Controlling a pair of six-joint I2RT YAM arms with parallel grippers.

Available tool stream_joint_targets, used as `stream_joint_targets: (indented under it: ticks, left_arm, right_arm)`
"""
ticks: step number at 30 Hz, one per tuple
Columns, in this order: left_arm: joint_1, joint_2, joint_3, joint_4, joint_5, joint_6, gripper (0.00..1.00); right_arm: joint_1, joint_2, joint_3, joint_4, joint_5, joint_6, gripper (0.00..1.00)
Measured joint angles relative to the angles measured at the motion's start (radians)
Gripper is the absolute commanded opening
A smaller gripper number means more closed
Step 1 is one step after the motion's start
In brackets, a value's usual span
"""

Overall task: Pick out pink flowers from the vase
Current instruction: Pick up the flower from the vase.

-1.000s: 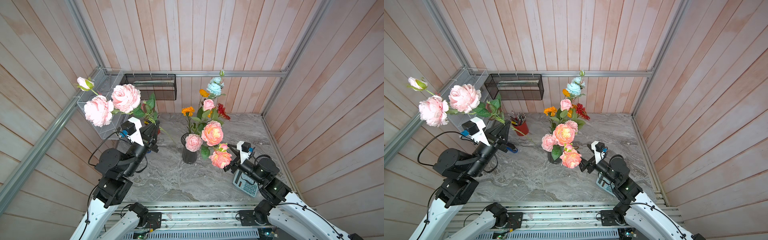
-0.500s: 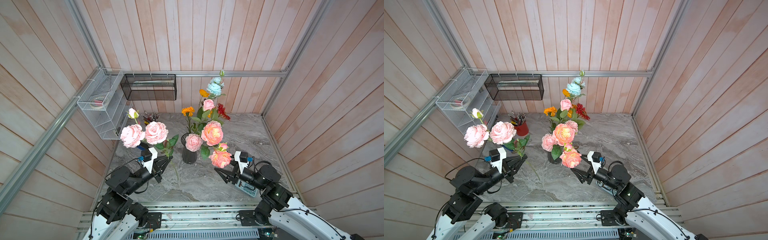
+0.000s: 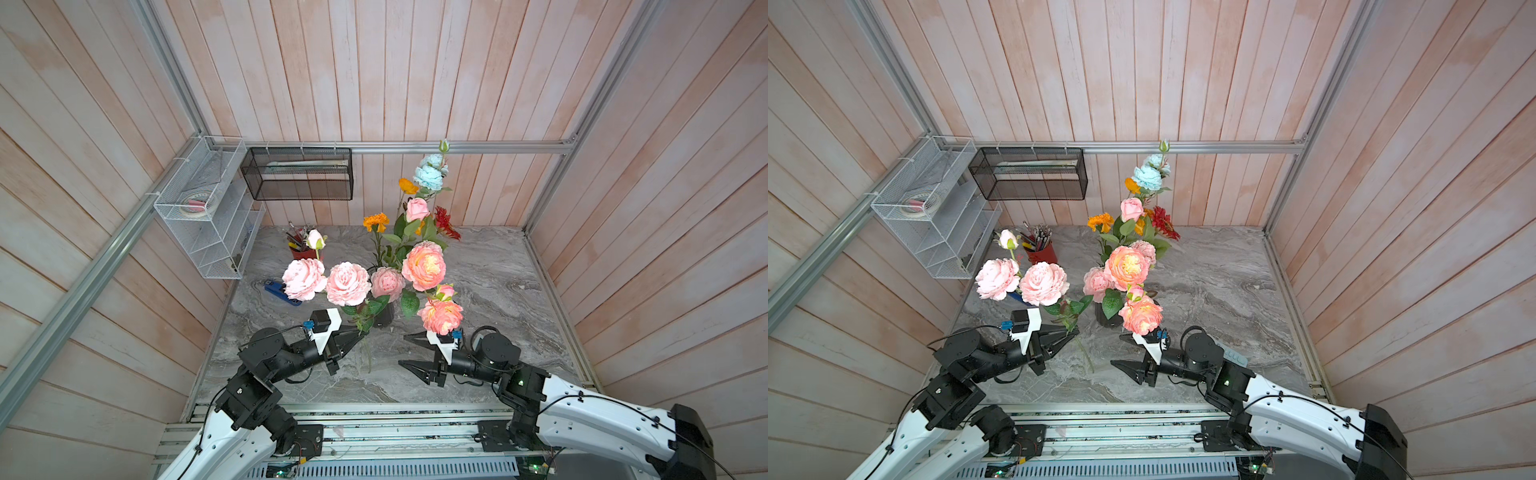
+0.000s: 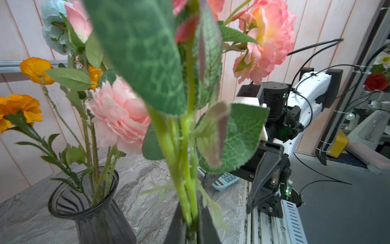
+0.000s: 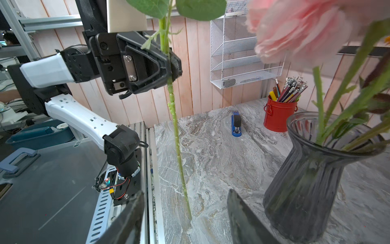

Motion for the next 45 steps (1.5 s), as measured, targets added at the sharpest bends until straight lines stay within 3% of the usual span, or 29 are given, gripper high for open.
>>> stream_joint_targets:
  ticks: [14,24,28,34,35,38,40,45]
  left_arm:
    - [-0.202,0.117,-0.042,0.135,-0.126,0.029,0.00]
    - [-0.218,0.118,-0.048,0.170,-0.185,0.045,0.00]
    - [-0.221,0.114,-0.048,0.173,-0.184,0.045,0.00]
    - [-0.223,0.108,-0.048,0.173,-0.188,0.044,0.00]
    - [-0.223,0.107,-0.048,0.173,-0.188,0.044,0.02]
    - [-0.224,0.099,-0.048,0.163,-0.189,0.043,0.33]
    - [-0.224,0.087,-0.048,0.145,-0.201,0.049,0.47]
    - [-0.223,0.045,-0.047,0.080,-0.230,0.071,0.61]
  right_arm:
    - [0.045,0.179,0.120,0.129,-0.003,-0.002,0.38]
    - [0.069,0.216,0.128,0.138,-0.006,-0.002,0.24]
    - [0.069,0.215,0.128,0.137,0.014,-0.003,0.01]
    - [0.072,0.208,0.128,0.133,0.020,-0.023,0.00]
    - [0.072,0.206,0.128,0.132,0.021,-0.026,0.00]
    - [0.073,0.197,0.129,0.119,0.025,-0.029,0.00]
    - [0.074,0.188,0.132,0.095,0.034,-0.030,0.00]
    - [0.080,0.166,0.161,0.031,0.065,-0.052,0.00]
